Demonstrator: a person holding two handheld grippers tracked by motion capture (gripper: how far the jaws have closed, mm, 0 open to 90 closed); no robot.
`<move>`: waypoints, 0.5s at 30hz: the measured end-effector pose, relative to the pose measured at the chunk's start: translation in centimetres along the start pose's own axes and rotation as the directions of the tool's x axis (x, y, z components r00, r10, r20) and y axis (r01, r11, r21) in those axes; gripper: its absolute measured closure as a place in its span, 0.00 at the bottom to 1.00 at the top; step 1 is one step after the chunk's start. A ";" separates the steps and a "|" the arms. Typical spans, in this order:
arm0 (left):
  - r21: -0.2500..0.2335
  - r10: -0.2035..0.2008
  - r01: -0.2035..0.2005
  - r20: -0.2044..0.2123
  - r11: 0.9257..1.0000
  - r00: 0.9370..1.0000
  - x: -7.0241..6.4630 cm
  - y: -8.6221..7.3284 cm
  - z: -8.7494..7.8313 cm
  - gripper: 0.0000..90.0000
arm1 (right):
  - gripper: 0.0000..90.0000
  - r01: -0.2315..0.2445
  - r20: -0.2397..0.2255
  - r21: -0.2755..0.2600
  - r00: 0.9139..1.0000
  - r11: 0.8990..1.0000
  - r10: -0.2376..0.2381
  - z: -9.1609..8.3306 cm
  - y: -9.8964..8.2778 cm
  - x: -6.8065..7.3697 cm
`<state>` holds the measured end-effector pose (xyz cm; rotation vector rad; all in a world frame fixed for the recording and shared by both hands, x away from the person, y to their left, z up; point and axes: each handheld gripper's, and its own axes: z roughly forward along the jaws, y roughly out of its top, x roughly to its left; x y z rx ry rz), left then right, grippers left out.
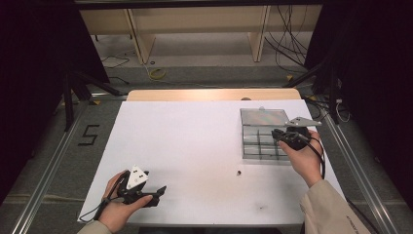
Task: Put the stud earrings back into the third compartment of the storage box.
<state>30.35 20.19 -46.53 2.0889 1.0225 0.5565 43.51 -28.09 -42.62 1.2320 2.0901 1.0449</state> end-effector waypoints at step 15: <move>0.001 -0.001 0.001 0.001 1.000 1.000 0.0 0.0 0.0 0.22 | 0.92 -0.045 0.064 0.025 0.997 0.999 0.043 0.8 -0.3 -2.3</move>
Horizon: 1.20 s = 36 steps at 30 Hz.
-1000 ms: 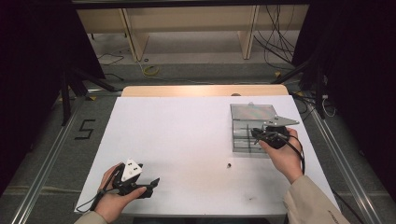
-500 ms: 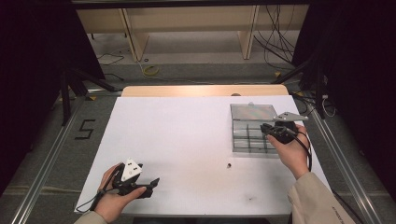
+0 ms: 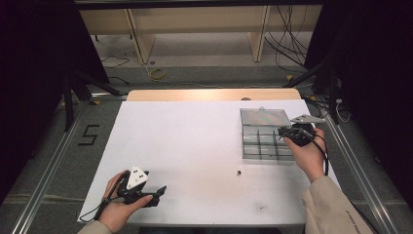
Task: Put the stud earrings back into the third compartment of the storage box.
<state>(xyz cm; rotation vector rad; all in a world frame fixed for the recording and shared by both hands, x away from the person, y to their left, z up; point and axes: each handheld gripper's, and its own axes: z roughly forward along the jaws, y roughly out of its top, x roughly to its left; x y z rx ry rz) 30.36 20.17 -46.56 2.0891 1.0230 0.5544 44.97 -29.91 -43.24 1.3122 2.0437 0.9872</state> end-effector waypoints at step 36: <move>-0.003 -0.004 0.004 -0.001 1.000 1.000 0.1 0.0 -0.1 0.22 | 0.81 -0.011 0.038 0.047 0.999 0.999 0.010 1.8 -0.4 -1.0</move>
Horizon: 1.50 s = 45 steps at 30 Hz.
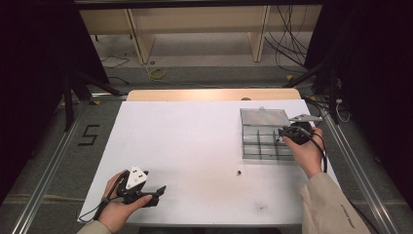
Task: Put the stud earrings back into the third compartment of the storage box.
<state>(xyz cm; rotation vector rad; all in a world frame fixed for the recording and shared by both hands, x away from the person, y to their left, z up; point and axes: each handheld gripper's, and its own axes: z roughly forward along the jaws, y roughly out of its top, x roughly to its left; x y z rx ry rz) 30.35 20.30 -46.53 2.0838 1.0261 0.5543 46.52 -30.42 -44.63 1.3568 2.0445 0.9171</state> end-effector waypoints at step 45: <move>0.002 0.009 -0.009 0.003 1.000 1.000 0.0 0.0 -0.1 0.22 | 0.57 0.400 -0.488 0.006 0.801 0.917 -0.346 -2.1 -1.8 11.7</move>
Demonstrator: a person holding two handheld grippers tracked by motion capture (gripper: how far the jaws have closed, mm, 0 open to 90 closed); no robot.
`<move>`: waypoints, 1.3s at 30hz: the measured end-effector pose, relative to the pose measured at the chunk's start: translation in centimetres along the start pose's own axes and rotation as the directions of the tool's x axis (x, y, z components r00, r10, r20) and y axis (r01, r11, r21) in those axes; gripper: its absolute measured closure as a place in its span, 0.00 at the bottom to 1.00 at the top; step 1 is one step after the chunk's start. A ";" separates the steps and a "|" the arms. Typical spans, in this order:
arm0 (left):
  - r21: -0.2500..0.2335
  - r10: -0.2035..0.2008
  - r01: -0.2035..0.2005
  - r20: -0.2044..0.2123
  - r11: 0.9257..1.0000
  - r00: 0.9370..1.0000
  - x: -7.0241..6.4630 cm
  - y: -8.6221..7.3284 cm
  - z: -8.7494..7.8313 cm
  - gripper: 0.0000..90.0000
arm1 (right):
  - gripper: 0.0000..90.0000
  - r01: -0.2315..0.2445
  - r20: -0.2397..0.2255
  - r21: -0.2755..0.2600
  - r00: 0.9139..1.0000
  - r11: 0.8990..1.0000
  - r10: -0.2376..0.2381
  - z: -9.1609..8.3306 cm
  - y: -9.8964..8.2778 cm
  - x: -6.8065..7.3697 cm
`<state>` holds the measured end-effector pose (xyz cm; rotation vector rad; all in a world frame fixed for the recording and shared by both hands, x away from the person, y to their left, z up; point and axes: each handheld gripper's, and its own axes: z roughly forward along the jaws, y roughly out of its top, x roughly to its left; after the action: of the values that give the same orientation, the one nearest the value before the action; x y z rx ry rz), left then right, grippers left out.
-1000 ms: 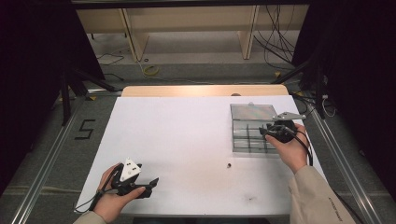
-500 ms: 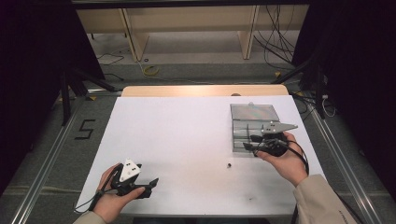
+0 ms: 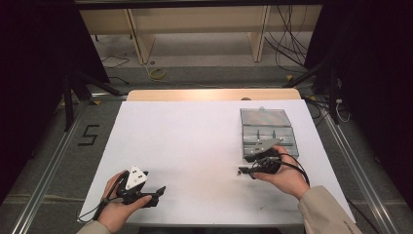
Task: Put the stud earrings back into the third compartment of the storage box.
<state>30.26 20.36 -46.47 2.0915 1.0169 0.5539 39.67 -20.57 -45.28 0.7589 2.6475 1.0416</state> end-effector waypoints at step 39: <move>0.005 -0.002 0.002 0.002 1.000 1.000 -0.1 0.0 0.2 0.22 | 0.80 0.080 -0.050 0.276 0.996 0.958 -0.069 3.7 1.9 1.1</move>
<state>30.33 20.19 -46.55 2.0942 1.0207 0.5490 40.79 -16.64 -46.74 0.6874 2.8694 0.6798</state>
